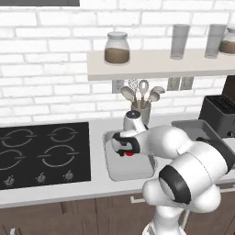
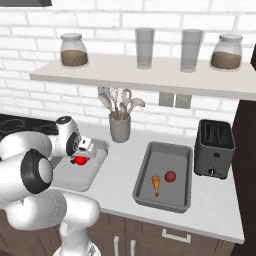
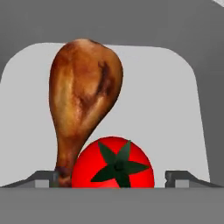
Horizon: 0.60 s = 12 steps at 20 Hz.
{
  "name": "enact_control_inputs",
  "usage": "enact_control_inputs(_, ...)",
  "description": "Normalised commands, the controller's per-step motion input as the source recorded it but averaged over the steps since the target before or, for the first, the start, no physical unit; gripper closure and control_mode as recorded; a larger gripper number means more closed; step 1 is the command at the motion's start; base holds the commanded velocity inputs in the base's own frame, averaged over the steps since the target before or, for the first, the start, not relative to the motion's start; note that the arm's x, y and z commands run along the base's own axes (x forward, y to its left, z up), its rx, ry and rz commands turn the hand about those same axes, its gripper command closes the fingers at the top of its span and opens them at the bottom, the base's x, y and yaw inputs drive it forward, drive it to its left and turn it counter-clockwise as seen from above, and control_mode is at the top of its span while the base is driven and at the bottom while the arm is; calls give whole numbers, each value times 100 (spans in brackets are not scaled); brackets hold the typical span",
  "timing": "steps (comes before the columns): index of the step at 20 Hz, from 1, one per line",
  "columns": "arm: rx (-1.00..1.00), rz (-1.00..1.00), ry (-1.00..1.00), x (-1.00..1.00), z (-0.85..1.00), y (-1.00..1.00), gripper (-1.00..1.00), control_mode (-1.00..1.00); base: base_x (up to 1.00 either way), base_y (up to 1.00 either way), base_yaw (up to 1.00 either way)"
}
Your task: Place one tomato and one chicken drumstick in each tupperware on the nearby counter, to pack two identical lunches.
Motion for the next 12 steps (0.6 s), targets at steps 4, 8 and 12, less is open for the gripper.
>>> enact_control_inputs(4,8,-2,-2,-100,55,-21,-100,-100,0,0,0)
enact_control_inputs(8,4,-1,-26,-100,97,-19,-100,-100,0,0,0)
enact_control_inputs(12,3,0,-43,-100,100,-18,-100,-100,0,0,0)
